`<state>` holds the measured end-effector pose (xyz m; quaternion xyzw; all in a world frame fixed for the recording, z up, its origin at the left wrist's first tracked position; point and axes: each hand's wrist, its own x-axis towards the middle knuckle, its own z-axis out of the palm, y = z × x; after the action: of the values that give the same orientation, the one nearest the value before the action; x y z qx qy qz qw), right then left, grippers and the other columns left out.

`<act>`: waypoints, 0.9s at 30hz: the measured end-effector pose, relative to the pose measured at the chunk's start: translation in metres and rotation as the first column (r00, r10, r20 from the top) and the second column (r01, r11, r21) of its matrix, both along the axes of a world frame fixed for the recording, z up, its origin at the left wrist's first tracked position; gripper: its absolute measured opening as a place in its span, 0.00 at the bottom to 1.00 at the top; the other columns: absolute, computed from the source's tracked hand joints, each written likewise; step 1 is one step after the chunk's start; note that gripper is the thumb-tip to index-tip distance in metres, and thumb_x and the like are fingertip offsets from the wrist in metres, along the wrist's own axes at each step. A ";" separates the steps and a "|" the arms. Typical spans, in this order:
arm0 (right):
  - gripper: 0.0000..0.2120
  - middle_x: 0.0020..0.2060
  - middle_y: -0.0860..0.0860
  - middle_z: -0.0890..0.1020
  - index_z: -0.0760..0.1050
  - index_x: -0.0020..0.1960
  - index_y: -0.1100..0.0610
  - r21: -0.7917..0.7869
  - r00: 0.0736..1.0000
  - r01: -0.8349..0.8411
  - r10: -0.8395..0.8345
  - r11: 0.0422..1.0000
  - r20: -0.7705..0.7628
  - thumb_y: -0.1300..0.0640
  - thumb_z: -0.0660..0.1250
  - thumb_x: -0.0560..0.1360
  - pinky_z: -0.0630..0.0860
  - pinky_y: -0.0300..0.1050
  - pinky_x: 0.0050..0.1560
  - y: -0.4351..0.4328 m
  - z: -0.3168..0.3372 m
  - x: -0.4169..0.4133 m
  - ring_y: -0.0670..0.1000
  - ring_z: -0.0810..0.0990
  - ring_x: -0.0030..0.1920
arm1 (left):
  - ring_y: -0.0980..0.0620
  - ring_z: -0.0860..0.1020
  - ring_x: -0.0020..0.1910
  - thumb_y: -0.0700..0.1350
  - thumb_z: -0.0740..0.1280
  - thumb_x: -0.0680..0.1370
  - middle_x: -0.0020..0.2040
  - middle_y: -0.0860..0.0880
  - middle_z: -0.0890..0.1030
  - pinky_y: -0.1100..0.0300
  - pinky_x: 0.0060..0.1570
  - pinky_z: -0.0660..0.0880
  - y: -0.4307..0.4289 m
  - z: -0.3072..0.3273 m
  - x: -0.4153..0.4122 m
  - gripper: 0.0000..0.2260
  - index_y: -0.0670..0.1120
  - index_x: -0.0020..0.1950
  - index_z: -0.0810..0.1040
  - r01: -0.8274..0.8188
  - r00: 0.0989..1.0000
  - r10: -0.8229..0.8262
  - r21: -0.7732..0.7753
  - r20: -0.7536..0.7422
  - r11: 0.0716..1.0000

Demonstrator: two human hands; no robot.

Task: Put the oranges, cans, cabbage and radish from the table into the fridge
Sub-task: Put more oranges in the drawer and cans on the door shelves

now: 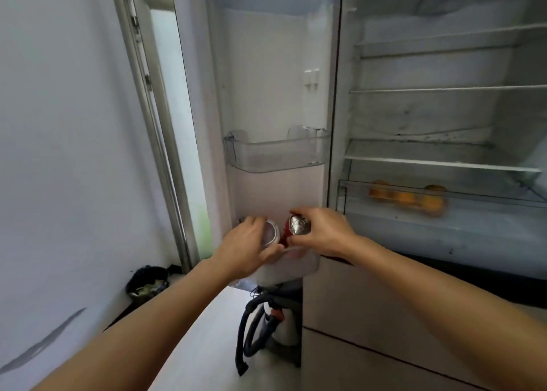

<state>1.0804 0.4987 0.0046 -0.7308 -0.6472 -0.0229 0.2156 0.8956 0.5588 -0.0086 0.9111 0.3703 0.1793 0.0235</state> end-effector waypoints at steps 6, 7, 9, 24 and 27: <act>0.31 0.65 0.50 0.75 0.66 0.70 0.50 0.020 0.993 -0.121 0.121 0.992 0.002 0.43 0.69 0.70 0.72 0.51 0.57 -0.022 -0.006 0.003 0.54 0.75 0.62 | 0.46 0.66 0.67 0.54 0.66 0.76 0.70 0.45 0.65 0.56 0.65 0.65 -0.038 -0.017 -0.006 0.29 0.45 0.73 0.62 -0.014 0.996 0.002 0.132 0.090 0.991; 0.30 0.66 0.51 0.74 0.67 0.70 0.50 0.058 0.992 -0.122 0.120 0.991 0.030 0.44 0.68 0.71 0.71 0.51 0.60 -0.025 -0.009 0.001 0.54 0.73 0.64 | 0.46 0.66 0.67 0.53 0.66 0.76 0.71 0.45 0.65 0.55 0.66 0.66 -0.045 -0.020 -0.010 0.27 0.45 0.72 0.64 -0.020 0.997 0.006 0.167 0.083 0.986; 0.26 0.68 0.51 0.72 0.71 0.68 0.52 0.165 0.987 -0.131 0.113 0.978 0.114 0.45 0.66 0.73 0.67 0.53 0.66 -0.032 -0.016 -0.006 0.53 0.70 0.67 | 0.45 0.71 0.64 0.50 0.68 0.75 0.68 0.45 0.70 0.53 0.61 0.71 -0.057 -0.025 -0.021 0.23 0.45 0.68 0.70 -0.020 0.997 0.000 0.234 0.083 0.972; 0.13 0.49 0.45 0.81 0.77 0.57 0.48 0.091 0.784 -0.621 0.613 0.779 0.100 0.46 0.64 0.74 0.73 0.44 0.46 -0.086 -0.068 -0.295 0.50 0.80 0.49 | 0.49 0.78 0.48 0.53 0.59 0.78 0.49 0.51 0.78 0.56 0.42 0.71 -0.195 -0.087 -0.331 0.11 0.49 0.55 0.75 -0.575 0.810 0.579 0.068 -0.095 0.815; 0.15 0.50 0.45 0.81 0.77 0.59 0.48 0.025 0.711 -0.703 0.702 0.710 0.053 0.46 0.65 0.74 0.73 0.45 0.51 -0.114 -0.085 -0.395 0.50 0.78 0.52 | 0.49 0.78 0.47 0.53 0.59 0.78 0.49 0.51 0.79 0.57 0.39 0.69 -0.254 -0.094 -0.427 0.11 0.50 0.55 0.76 -0.676 0.726 0.677 0.055 -0.120 0.735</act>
<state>0.6858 0.3851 -0.0806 -0.4247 -0.8798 0.0325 0.2112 0.4685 0.3044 -0.1031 0.7237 0.6766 0.1162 -0.0713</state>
